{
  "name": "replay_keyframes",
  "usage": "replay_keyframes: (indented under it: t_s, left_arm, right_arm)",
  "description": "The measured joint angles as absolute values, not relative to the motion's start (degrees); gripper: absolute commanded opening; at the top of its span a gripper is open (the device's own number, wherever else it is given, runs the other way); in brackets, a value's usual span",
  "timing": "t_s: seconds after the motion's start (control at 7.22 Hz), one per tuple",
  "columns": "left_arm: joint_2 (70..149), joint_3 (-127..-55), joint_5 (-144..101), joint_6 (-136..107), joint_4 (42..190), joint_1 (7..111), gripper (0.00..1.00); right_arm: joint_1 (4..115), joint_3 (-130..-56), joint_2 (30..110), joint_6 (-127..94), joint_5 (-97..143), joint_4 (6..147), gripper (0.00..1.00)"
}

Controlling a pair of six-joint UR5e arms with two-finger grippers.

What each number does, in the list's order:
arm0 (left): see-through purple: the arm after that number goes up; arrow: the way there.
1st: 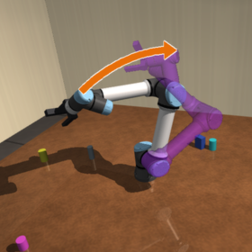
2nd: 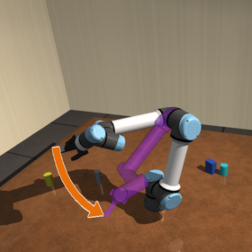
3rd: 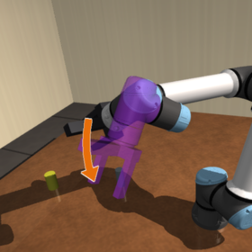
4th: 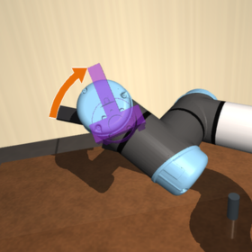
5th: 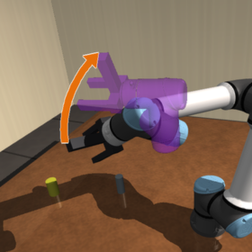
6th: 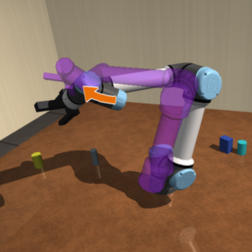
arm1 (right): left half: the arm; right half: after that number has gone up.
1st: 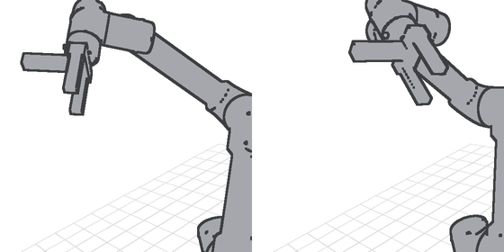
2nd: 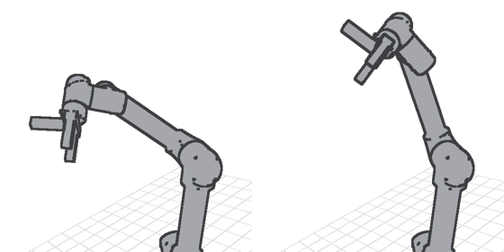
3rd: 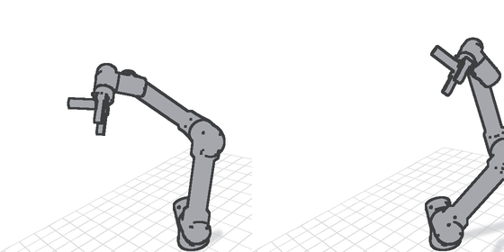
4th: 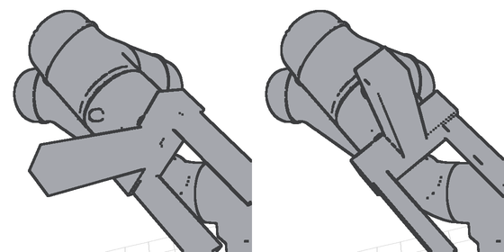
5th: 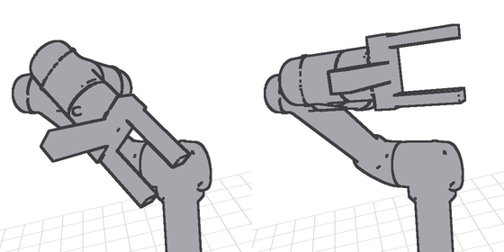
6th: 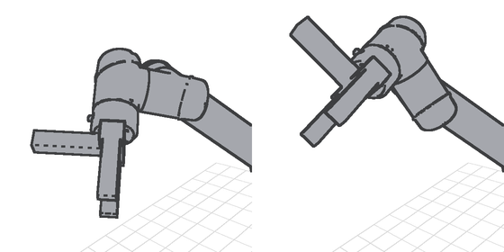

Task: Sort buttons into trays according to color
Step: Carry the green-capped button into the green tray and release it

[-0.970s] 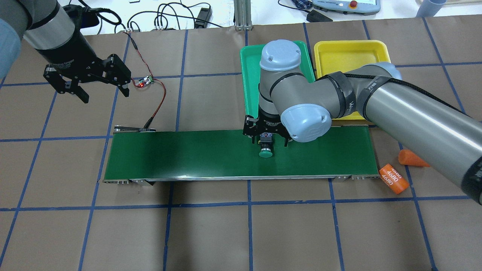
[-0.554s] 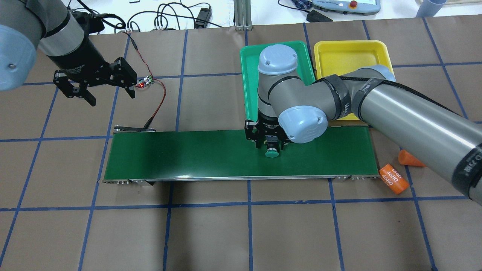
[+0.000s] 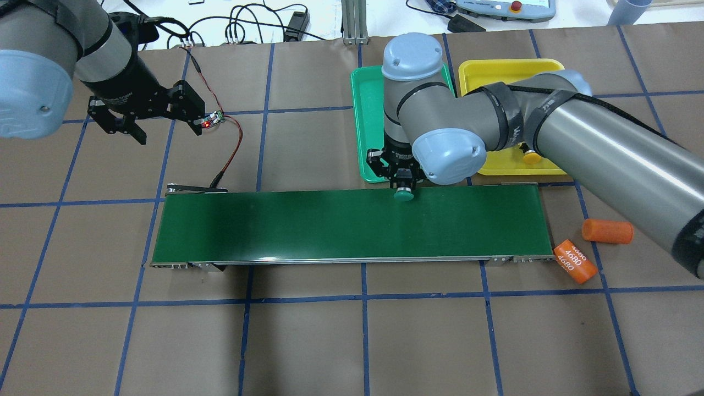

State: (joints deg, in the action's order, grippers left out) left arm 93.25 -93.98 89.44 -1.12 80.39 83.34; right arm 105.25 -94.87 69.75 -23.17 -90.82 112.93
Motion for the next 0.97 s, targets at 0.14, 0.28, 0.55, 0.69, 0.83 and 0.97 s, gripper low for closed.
replay_keyframes:
  t_s: [0.14, 0.28, 0.55, 0.69, 0.83, 0.97]
  left_arm:
    - [92.25, -93.78, 89.49, -1.15, 80.03, 83.41, 1.00]
    - [91.47, -93.53, 89.71, -1.22, 79.92, 83.45, 1.00]
    - [90.57, -92.96, 90.83, -1.26, 79.52, 83.48, 1.00]
    - [90.06, -92.93, 91.01, -1.20, 79.17, 83.44, 1.00]
    - [89.78, -93.02, 91.09, -1.16, 78.89, 83.39, 1.00]
    - [89.60, -92.76, 91.17, -1.15, 78.80, 83.36, 1.00]
  right_arm:
    - [102.89, -91.27, 68.49, -19.68, -91.83, 113.12, 0.00]
    - [99.95, -88.41, 66.49, -15.68, -92.17, 114.29, 0.00]
    - [96.54, -85.30, 60.96, -11.14, -92.40, 121.30, 0.18]
    - [96.10, -84.98, 58.61, -10.59, -92.44, 124.09, 0.99]
    - [95.99, -84.99, 57.38, -10.46, -92.44, 125.46, 1.00]
    - [95.95, -85.18, 56.89, -10.37, -92.46, 126.03, 1.00]
